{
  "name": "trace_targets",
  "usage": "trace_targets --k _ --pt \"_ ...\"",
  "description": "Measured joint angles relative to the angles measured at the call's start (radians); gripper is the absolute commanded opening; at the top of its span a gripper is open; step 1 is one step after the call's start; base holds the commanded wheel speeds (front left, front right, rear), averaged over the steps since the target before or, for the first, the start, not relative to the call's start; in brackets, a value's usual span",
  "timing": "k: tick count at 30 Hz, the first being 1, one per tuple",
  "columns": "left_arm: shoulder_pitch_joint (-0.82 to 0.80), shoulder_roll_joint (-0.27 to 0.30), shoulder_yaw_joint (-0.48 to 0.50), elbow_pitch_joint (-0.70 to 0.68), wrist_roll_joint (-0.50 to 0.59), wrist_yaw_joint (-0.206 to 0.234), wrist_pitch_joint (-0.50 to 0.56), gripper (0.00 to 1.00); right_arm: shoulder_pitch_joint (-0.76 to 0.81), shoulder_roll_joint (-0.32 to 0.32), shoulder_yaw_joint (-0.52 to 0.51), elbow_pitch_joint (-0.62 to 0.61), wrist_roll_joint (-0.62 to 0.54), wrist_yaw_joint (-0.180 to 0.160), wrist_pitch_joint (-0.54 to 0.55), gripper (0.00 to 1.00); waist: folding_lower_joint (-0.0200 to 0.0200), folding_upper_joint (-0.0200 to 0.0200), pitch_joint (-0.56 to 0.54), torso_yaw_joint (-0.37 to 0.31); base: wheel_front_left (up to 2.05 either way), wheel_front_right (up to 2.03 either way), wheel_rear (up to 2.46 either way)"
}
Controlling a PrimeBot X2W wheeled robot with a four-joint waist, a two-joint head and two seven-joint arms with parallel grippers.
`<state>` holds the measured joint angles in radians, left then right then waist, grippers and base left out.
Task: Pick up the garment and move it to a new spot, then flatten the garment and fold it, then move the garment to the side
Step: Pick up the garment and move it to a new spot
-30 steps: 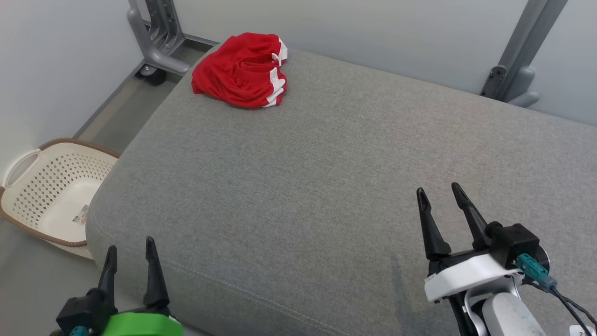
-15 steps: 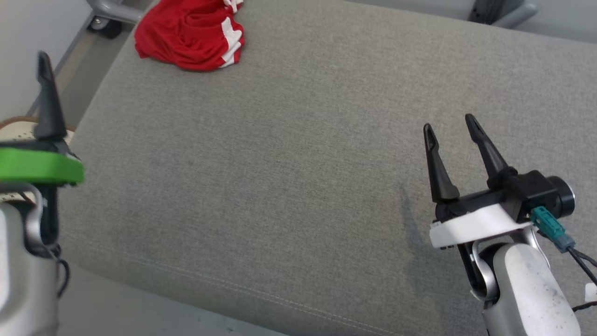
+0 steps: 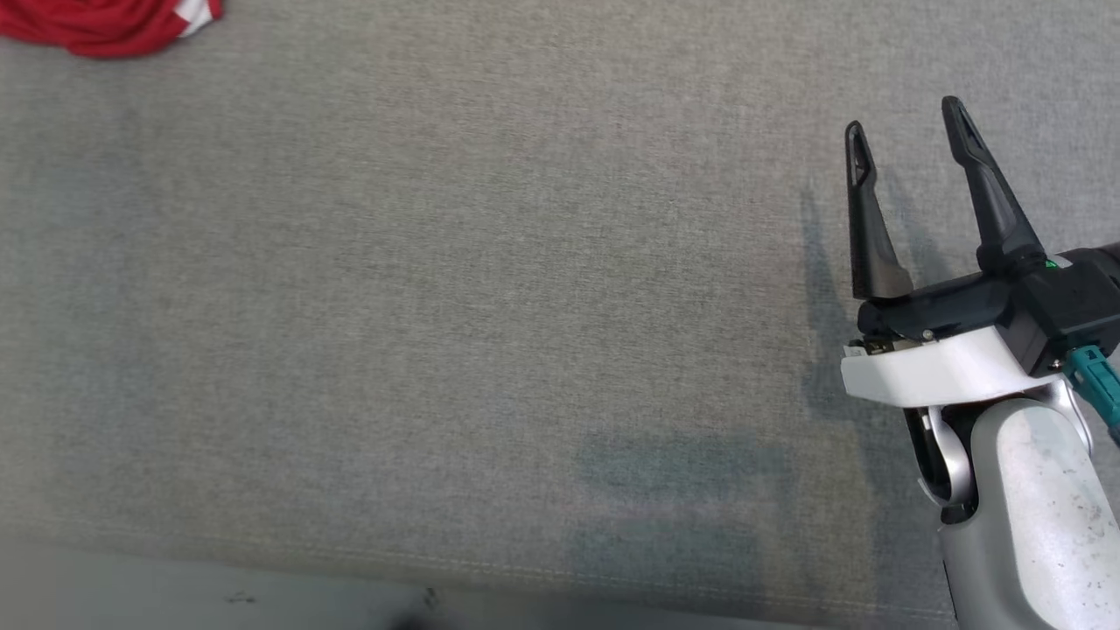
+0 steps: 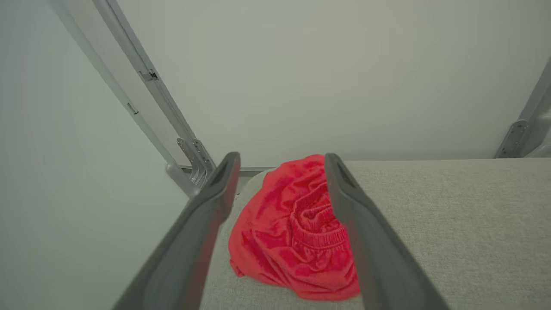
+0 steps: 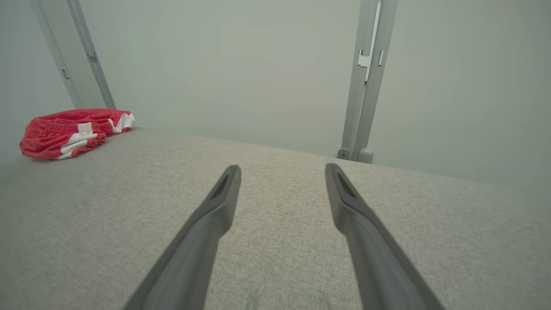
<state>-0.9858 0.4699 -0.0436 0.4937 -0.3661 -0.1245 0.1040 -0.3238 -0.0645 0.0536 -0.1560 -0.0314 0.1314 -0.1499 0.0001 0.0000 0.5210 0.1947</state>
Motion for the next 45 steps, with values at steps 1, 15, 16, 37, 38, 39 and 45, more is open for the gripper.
trace_targets --k 1,15,16,37,38,39,45 --pt "-0.016 0.006 -0.012 0.025 -0.007 -0.002 0.011 1.0 0.0 -0.001 0.001 -0.007 -0.001 0.0 0.0 1.0 0.0 0.0 0.017 -0.013 0.0 0.0 0.0" --pt "-0.131 0.041 -0.061 0.31 -0.071 -0.004 0.043 1.0 0.009 -0.005 -0.011 -0.105 -0.019 0.0 0.003 1.0 0.0001 0.0 0.192 -0.167 0.0 0.0 0.0" --pt "-0.137 0.048 -0.061 0.327 -0.072 -0.004 0.037 1.0 0.009 -0.004 -0.009 -0.105 -0.021 0.0 0.003 1.0 0.0001 0.0 0.199 -0.173 0.0 0.0 0.0" --pt "-0.195 0.076 -0.198 0.45 -0.059 -0.003 -0.088 0.0 0.009 0.006 0.023 -0.017 0.0 0.0 -0.038 1.0 0.0 0.0 0.099 -0.199 0.0 0.0 0.0" --pt "-0.195 0.08 -0.216 0.44 -0.059 -0.003 -0.088 0.0 0.009 0.007 0.024 -0.007 0.005 0.0 -0.041 1.0 0.0 0.0 0.086 -0.201 0.0 0.0 0.0" --pt "-0.195 0.081 -0.231 0.425 -0.063 -0.003 -0.089 0.0 0.009 0.008 0.024 0.003 0.009 0.0 -0.046 1.0 0.0 0.0 0.072 -0.203 0.0 0.0 0.0" --pt "-0.192 0.077 -0.318 0.31 -0.087 -0.005 -0.088 0.0 0.03 0.012 0.019 0.067 0.034 0.0 -0.072 1.0 0.0 0.0 -0.023 -0.22 0.0 0.0 0.0"
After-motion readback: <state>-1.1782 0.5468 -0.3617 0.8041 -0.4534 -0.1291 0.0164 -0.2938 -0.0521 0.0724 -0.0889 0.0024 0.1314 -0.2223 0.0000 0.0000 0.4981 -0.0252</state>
